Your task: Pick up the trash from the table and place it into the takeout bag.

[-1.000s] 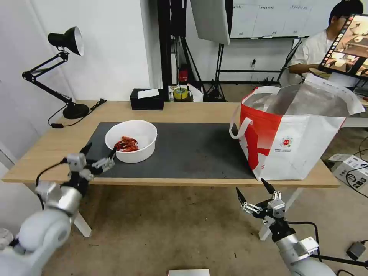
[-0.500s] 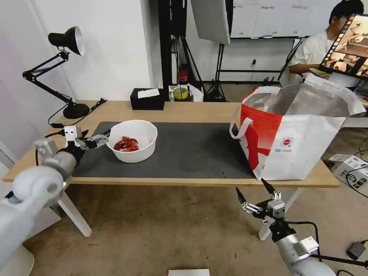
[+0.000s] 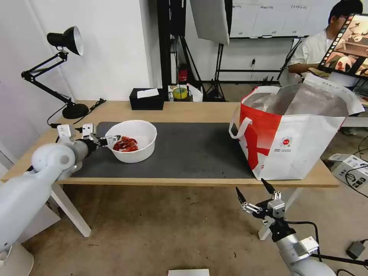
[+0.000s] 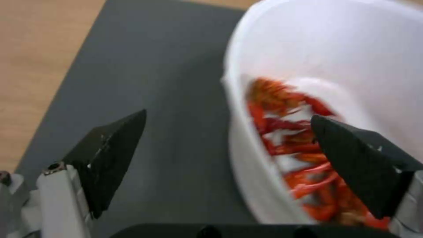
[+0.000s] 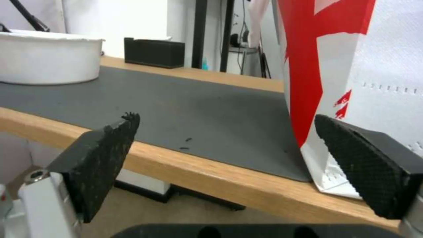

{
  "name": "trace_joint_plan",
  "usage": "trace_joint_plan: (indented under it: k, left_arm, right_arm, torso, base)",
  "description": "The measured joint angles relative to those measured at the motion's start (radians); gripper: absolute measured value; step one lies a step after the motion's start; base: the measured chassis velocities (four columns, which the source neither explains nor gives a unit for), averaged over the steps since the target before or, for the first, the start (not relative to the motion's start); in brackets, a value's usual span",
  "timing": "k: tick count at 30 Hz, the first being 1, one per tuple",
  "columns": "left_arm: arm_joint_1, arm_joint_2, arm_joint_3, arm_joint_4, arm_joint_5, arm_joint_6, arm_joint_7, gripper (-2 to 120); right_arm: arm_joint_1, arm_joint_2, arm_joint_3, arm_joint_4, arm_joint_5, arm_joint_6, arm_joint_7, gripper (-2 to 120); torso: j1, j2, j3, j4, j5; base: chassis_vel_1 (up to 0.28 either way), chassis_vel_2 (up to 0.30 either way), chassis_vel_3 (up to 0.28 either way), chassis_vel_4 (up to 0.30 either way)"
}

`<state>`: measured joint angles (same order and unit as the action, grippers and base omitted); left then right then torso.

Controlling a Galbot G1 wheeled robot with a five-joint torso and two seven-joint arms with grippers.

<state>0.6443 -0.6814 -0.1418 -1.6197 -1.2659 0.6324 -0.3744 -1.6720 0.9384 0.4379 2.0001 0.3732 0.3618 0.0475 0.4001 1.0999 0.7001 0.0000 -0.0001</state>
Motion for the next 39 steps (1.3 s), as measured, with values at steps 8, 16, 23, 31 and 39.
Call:
trace_joint_plan:
  k: [8,16,23,31,39]
  left_arm:
    - [-0.086,-0.029,0.053,0.046,-0.128,0.084,-0.155,100]
    - [-0.159,-0.048,0.087,0.06,-0.286,0.11,-0.27,100]
    - [-0.179,-0.049,0.117,0.056,-0.329,0.108,-0.315,80]
    - [-0.184,-0.045,0.133,0.054,-0.34,0.106,-0.32,52]
    - [-0.183,-0.043,0.142,0.048,-0.346,0.105,-0.317,23]
  right_arm:
    - [0.0,0.0,0.0,0.0,0.0,0.0,0.0,100]
    - [0.0,0.0,0.0,0.0,0.0,0.0,0.0,100]
    - [0.0,0.0,0.0,0.0,0.0,0.0,0.0,100]
    - [0.0,0.0,0.0,0.0,0.0,0.0,0.0,100]
    - [0.0,0.0,0.0,0.0,0.0,0.0,0.0,100]
  torso:
    - [0.0,0.0,0.0,0.0,0.0]
    - [0.0,0.0,0.0,0.0,0.0]
    - [0.0,0.0,0.0,0.0,0.0001]
    - [0.0,0.0,0.0,0.0,0.0001]
    - [0.0,0.0,0.0,0.0,0.0002]
  base:
    - [0.0,0.0,0.0,0.0]
    - [0.0,0.0,0.0,0.0]
    - [0.0,0.0,0.0,0.0]
    - [0.0,0.0,0.0,0.0]
    - [0.0,0.0,0.0,0.0]
